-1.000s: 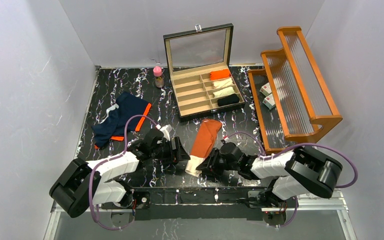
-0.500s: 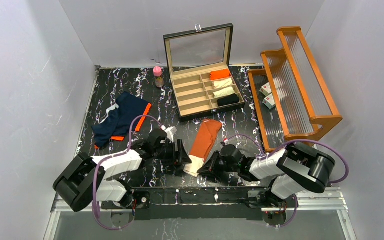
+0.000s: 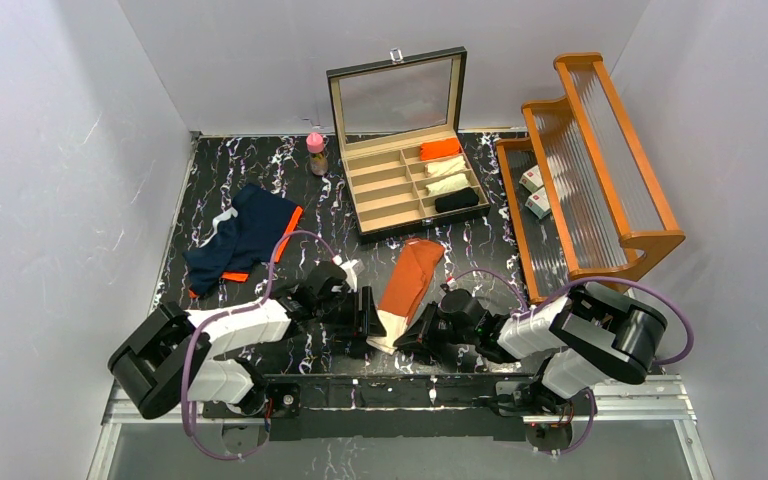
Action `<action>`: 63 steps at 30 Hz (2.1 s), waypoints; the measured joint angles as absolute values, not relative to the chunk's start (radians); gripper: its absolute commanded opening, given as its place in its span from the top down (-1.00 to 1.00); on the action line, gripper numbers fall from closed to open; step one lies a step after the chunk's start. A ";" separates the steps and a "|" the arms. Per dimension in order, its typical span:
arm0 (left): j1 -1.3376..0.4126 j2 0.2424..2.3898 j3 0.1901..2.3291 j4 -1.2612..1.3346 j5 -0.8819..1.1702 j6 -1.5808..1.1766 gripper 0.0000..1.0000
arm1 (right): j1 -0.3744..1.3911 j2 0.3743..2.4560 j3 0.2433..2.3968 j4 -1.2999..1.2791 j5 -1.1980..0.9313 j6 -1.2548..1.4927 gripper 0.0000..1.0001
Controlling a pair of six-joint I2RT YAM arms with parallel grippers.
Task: Roll the underwear
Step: Roll the underwear to the center of the board.
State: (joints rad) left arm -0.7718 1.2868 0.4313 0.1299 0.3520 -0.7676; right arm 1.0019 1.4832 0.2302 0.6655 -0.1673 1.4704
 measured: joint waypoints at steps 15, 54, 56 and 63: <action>-0.768 1.328 0.446 0.081 0.328 -0.738 0.93 | 1.004 1.430 0.241 0.613 -0.161 1.416 0.01; -0.742 1.323 0.471 0.000 0.336 -0.695 1.00 | 1.311 1.220 0.267 0.466 0.001 -0.820 -0.20; -0.741 1.323 0.469 0.002 0.338 -0.696 1.00 | 1.321 1.263 0.284 0.482 -0.017 -0.842 -0.18; -0.741 1.315 0.455 0.019 0.341 -0.701 1.00 | 1.339 1.335 0.309 0.529 -0.057 -0.861 0.07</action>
